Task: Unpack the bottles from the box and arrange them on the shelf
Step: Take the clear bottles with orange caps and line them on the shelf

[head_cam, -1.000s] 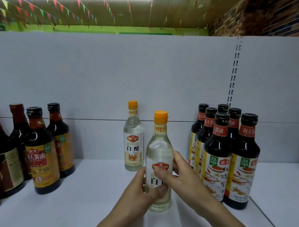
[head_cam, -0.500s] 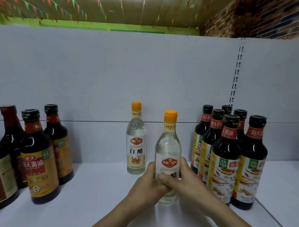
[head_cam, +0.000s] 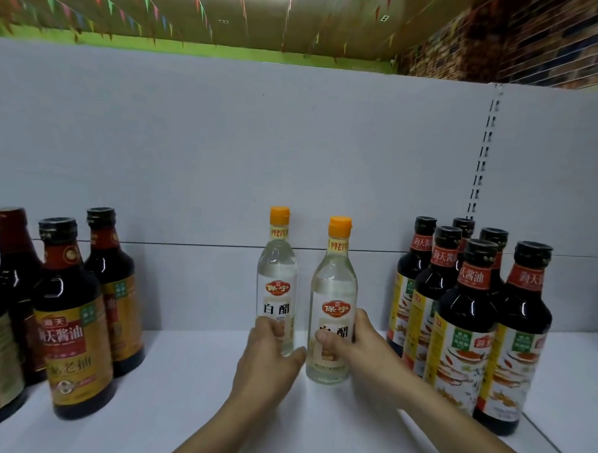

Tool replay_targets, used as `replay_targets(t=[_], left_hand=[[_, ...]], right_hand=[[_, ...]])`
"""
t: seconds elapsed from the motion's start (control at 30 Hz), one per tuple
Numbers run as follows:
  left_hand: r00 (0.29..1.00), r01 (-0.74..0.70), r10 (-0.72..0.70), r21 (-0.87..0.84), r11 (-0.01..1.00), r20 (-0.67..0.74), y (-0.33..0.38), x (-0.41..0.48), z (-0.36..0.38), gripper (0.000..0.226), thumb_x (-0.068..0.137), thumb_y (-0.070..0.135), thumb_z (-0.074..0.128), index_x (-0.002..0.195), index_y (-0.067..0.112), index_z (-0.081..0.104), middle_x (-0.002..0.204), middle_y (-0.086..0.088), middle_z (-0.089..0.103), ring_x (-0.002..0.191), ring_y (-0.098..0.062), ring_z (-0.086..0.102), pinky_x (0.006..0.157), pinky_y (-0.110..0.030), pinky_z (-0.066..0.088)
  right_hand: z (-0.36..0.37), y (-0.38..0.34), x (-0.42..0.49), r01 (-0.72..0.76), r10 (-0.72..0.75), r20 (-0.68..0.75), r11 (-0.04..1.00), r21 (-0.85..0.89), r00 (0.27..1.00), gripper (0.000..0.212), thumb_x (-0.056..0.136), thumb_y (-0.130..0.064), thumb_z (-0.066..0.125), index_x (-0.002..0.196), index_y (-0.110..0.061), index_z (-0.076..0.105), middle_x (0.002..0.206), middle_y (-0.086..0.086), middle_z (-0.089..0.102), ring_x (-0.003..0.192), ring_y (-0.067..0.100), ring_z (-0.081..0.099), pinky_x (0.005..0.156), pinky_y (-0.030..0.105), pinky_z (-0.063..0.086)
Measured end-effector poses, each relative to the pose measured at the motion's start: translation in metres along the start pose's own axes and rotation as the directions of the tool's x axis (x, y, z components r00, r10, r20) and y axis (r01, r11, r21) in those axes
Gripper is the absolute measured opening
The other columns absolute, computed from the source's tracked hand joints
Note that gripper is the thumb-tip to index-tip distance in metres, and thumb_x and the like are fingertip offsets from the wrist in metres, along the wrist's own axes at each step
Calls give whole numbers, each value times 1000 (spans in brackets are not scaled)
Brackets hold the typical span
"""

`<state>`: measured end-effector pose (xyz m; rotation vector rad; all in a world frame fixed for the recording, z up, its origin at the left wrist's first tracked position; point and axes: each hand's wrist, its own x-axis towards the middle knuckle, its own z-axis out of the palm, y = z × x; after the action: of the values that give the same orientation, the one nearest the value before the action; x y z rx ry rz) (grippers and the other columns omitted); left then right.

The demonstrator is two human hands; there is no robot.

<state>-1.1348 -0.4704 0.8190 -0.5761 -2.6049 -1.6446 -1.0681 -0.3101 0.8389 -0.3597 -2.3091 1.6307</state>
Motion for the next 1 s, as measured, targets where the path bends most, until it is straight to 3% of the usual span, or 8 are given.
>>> replay_targets(t=[0.13, 0.3, 0.43, 0.57, 0.67, 0.77, 0.87, 1.0], left_hand=[[991, 55, -57, -19, 998, -120, -5, 13, -13, 54, 88, 37, 76, 123, 20, 38, 131, -3, 46, 117, -24, 55, 96, -37, 50], [996, 88, -89, -87, 992, -4, -20, 34, -17, 95, 83, 37, 82, 153, 24, 19, 152, -6, 37, 137, -28, 44, 112, -45, 43], [992, 84, -67, -165, 983, 105, -28, 44, -20, 84, 87, 33, 79, 151, 31, 26, 140, 3, 54, 117, -17, 58, 99, -35, 51], [989, 59, -30, -207, 977, 142, -38, 50, -22, 61, 84, 39, 80, 136, 34, 48, 118, 15, 71, 107, -5, 68, 96, -33, 55], [991, 47, -17, -223, 974, 133, -42, 50, -22, 55, 83, 41, 80, 131, 37, 54, 112, 18, 73, 106, -5, 69, 100, -37, 55], [991, 29, -2, -203, 979, 131, -47, 50, -21, 51, 83, 44, 79, 128, 42, 55, 111, 25, 73, 107, -4, 69, 102, -41, 54], [992, 7, 14, -166, 986, 125, -49, 50, -19, 49, 84, 46, 78, 127, 43, 54, 109, 31, 72, 105, 1, 69, 101, -38, 54], [993, -27, 41, -126, 992, 108, -49, 49, -17, 51, 85, 46, 77, 130, 42, 53, 106, 36, 70, 101, 6, 68, 97, -31, 55]], right_hand=[[3, -3, 11, 4, -3, -15, 1000, 24, 1000, 49, 92, -32, 73, 128, -25, 41, 120, -7, 67, 108, 14, 67, 96, 34, 52], [6, 1, 25, 7, -6, -20, 999, 46, 1000, 48, 93, -34, 72, 127, -26, 40, 120, -9, 66, 102, 8, 66, 91, 32, 51], [8, 5, 37, 5, -4, -17, 999, 37, 1000, 45, 91, -35, 74, 123, -29, 44, 120, -10, 67, 107, 10, 66, 96, 35, 53], [12, 20, 42, -7, 8, 34, 999, -43, 999, 54, 89, -37, 77, 128, -33, 40, 127, -13, 64, 117, 14, 63, 104, 39, 51], [16, 28, 42, -1, 5, 42, 996, -86, 999, 53, 90, -33, 76, 128, -34, 39, 126, -16, 63, 115, 9, 62, 98, 29, 50], [16, 31, 43, 7, -5, 21, 996, -85, 1000, 57, 89, -35, 77, 128, -33, 37, 126, -15, 63, 116, 10, 63, 102, 32, 51], [17, 36, 44, 19, -20, -8, 996, -82, 1000, 59, 87, -37, 79, 128, -32, 36, 125, -14, 64, 115, 11, 64, 104, 37, 52], [17, 41, 42, 48, -50, -24, 996, -78, 998, 54, 89, -38, 77, 128, -31, 40, 123, -16, 65, 114, 8, 65, 99, 31, 54]])
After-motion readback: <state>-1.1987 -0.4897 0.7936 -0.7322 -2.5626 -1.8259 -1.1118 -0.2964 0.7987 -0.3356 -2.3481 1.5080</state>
